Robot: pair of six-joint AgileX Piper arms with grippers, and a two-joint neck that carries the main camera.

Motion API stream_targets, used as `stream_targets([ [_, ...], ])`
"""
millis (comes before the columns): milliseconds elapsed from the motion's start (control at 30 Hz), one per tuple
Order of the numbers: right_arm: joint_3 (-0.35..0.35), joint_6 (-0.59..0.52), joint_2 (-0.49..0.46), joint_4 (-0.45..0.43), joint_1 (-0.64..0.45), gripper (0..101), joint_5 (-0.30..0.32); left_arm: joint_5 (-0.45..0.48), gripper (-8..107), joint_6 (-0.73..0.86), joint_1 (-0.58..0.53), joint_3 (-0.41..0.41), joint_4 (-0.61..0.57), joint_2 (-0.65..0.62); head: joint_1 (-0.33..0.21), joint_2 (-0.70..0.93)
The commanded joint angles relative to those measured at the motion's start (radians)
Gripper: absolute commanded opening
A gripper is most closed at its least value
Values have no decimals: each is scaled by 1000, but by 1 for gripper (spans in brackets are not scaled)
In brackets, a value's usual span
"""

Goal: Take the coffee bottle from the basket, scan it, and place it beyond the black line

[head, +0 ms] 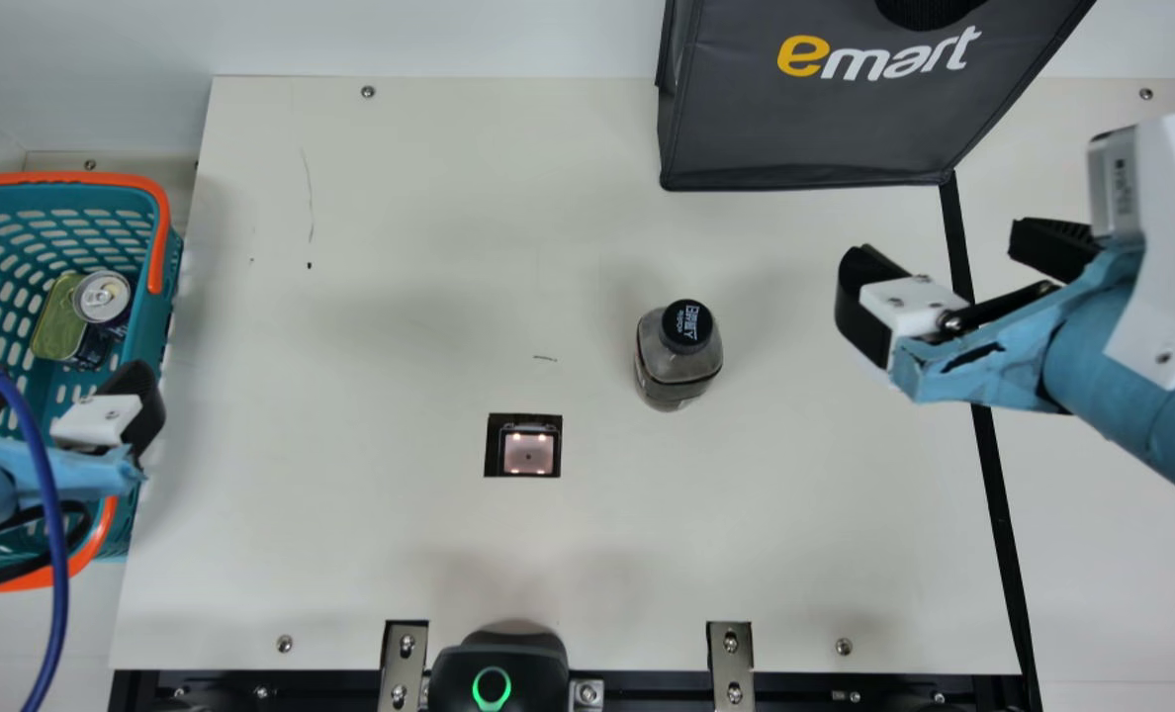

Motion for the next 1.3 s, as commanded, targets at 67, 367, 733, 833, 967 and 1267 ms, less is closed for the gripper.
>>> stream_targets([
  [67,36,-13,5,14,12,91,-11,0,90,0,0,0,0,0,-17,2],
  [367,116,-27,21,27,63,91,-58,0,90,0,0,0,0,0,-17,2],
  [733,183,-30,60,31,143,91,-124,0,90,0,0,0,0,0,-17,2],
  [833,194,-31,75,33,164,91,-139,0,90,0,0,0,0,0,-17,2],
  [967,203,-31,96,37,190,91,-159,0,90,0,0,0,0,0,-17,2],
  [1267,224,-26,146,33,237,91,-200,0,90,0,0,0,0,0,-17,2],
])
